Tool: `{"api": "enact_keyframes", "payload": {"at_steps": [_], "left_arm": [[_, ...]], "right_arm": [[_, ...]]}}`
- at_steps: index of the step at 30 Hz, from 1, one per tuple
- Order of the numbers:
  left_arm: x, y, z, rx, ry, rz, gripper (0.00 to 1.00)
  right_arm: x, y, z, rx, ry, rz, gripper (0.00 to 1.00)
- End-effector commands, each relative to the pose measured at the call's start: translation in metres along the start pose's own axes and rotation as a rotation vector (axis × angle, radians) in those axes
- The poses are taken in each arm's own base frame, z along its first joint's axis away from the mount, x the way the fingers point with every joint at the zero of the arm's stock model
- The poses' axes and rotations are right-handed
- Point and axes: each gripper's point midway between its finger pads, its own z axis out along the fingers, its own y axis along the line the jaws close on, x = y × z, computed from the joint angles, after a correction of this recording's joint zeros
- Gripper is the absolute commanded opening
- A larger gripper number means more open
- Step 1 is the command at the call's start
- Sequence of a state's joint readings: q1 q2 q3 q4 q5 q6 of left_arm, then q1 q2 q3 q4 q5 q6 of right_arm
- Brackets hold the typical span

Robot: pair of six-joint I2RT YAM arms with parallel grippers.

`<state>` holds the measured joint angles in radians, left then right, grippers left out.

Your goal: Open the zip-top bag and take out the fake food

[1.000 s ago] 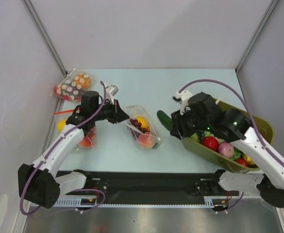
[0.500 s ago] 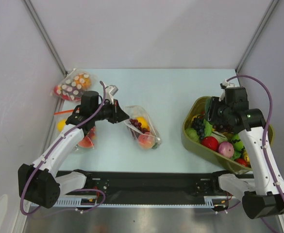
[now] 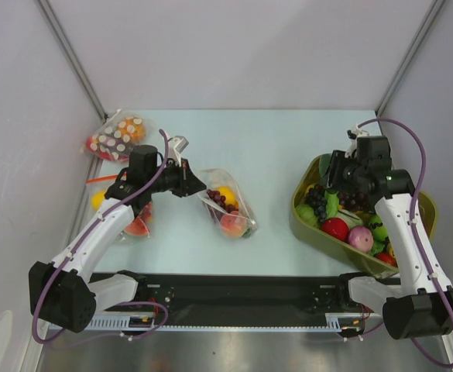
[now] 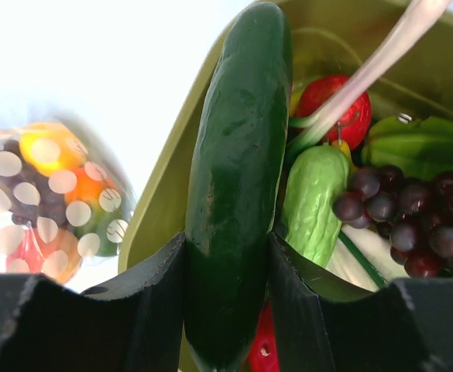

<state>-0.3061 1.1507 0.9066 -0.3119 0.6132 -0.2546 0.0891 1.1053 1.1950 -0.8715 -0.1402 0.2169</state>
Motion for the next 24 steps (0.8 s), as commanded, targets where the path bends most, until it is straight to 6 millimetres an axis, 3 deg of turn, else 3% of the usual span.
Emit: {"api": "enact_keyframes", "payload": {"at_steps": [1,7,10,14,24], "left_arm": [[-0.008,-0.007,-0.005,0.024,-0.029,0.009,0.00],[-0.008,-0.008,-0.004,0.033,-0.026,0.008,0.00],[-0.008,-0.008,-0.005,0.031,-0.026,0.006,0.00],[-0.007,-0.007,-0.004,0.030,-0.022,0.007,0.00],[-0.007,-0.007,-0.004,0.028,-0.021,0.006,0.00]], "right_arm": [[-0.008,0.005,-0.004,-0.028,-0.041,0.000,0.34],[0.010,-0.004,0.004,-0.001,0.013,-0.010,0.38],[0.012,-0.007,0.010,0.010,0.029,-0.017,0.49],[0.003,-0.017,0.006,0.067,0.005,-0.039,0.76],[-0.040,-0.011,-0.040,0.092,-0.167,-0.077,0.80]]}}
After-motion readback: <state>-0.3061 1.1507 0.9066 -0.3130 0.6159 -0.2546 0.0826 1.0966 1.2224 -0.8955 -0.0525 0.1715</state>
